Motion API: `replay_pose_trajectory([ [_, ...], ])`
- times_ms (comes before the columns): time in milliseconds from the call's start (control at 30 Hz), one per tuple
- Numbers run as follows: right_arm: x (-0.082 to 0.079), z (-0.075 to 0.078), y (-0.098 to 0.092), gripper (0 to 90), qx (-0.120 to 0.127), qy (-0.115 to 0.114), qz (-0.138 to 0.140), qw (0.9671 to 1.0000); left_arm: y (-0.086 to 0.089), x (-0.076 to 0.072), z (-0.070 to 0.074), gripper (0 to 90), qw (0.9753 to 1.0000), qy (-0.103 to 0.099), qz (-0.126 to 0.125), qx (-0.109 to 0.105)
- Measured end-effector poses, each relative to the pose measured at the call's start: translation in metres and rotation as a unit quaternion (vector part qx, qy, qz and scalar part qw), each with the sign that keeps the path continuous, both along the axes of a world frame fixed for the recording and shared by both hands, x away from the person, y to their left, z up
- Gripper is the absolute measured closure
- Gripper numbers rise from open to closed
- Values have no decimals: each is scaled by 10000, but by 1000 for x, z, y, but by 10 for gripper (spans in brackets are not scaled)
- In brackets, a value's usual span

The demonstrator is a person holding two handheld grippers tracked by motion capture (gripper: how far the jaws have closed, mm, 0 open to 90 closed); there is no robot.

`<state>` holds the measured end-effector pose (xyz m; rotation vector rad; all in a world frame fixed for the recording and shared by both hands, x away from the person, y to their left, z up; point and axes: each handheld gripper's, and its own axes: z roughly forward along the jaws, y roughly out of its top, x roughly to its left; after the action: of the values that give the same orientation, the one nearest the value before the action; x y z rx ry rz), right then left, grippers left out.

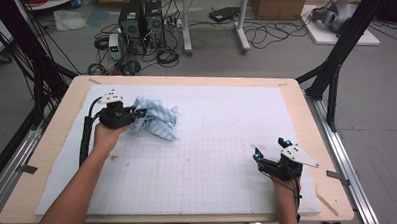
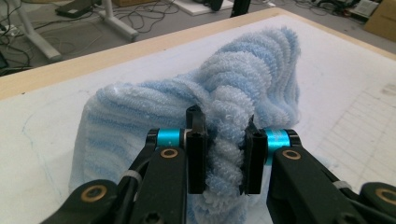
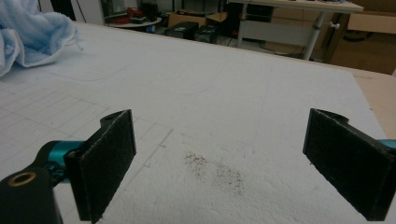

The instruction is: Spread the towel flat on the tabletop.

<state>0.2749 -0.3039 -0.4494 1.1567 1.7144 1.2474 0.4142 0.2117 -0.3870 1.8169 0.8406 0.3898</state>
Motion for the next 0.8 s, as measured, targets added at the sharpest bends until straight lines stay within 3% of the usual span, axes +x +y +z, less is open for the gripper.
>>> replay_pose_trajectory([
  [67, 1, 1, 1, 85, 10, 58, -1, 10000, 0, -2, 2, 764, 10000, -9, -38, -25],
  [133, 2, 3, 6, 85, 326, 192, 121, 9992, -3, -6, 9, 764, 9999, -7, -171, -5],
  [200, 3, 4, 11, 85, 353, 184, 186, 9990, -4, -7, 11, 765, 9997, 16, -222, -24],
  [267, 7, 10, 33, 85, 249, 145, 520, 9982, -9, -10, 16, 765, 9996, -51, -288, -16],
  [333, 11, 16, 51, 85, 306, 156, 772, 9964, -11, -8, 17, 765, 9996, -55, -261, 38],
  [467, 21, 24, 95, 85, 158, 223, 1331, 9907, -11, -4, 14, 764, 9998, -19, -198, 19],
  [700, 40, 20, 155, 89, 66, 474, 1956, 9795, -9, -2, 14, 755, 9999, -35, -122, -8],
  [800, 48, 17, 176, 180, 23, 639, 2262, 9720, -9, 0, 13, 750, 9999, -2, -110, -56],
])
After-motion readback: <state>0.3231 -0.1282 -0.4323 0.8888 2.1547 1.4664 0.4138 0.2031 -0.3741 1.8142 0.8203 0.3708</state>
